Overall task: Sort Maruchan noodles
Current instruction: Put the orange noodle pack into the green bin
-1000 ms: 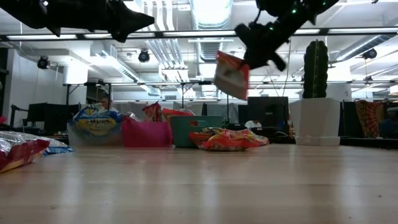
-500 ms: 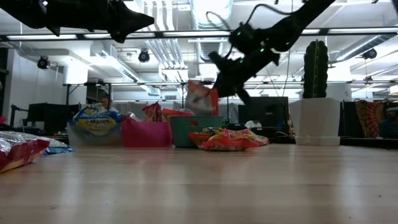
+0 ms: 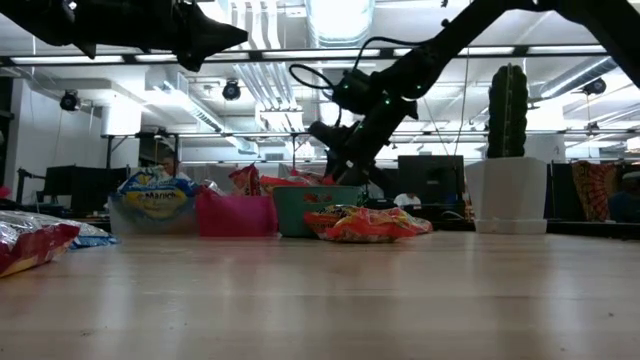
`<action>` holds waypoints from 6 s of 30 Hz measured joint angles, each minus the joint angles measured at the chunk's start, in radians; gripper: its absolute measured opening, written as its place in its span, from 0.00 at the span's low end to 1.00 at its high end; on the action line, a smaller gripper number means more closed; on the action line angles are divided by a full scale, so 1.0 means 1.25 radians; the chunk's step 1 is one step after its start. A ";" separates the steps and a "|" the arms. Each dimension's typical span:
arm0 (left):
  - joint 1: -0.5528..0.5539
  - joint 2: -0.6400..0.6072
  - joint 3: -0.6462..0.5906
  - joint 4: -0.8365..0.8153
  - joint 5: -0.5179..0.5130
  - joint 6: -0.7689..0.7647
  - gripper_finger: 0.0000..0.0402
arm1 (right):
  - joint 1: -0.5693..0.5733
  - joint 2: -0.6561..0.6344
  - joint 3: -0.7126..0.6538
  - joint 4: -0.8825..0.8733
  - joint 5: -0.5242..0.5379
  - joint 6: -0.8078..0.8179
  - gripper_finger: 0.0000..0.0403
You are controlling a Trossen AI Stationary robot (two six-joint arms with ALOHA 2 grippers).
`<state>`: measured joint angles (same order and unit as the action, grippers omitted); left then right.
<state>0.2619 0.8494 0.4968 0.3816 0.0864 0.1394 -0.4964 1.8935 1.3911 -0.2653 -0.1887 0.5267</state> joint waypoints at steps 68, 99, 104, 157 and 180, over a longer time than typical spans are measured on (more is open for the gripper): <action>0.000 -0.028 -0.002 -0.109 0.002 -0.035 0.00 | 0.000 -0.025 -0.145 -0.178 0.405 -0.099 0.64; 0.000 -0.028 -0.001 -0.102 0.002 -0.054 0.00 | -0.013 -0.341 -0.138 -0.164 0.336 -0.105 0.05; 0.000 -0.028 -0.001 -0.102 0.001 -0.057 0.00 | -0.049 -0.348 -0.137 -0.013 0.168 -0.101 0.05; 0.000 -0.028 -0.001 -0.096 0.002 -0.081 0.00 | -0.067 -0.088 -0.099 0.176 0.048 0.009 0.05; 0.000 -0.028 -0.001 -0.096 0.002 -0.081 0.00 | -0.067 -0.093 0.012 0.093 0.173 -0.073 0.44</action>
<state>0.2619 0.8146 0.4950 0.2611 0.0883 0.0387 -0.5808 1.7773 1.4058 -0.1497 0.0278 0.4360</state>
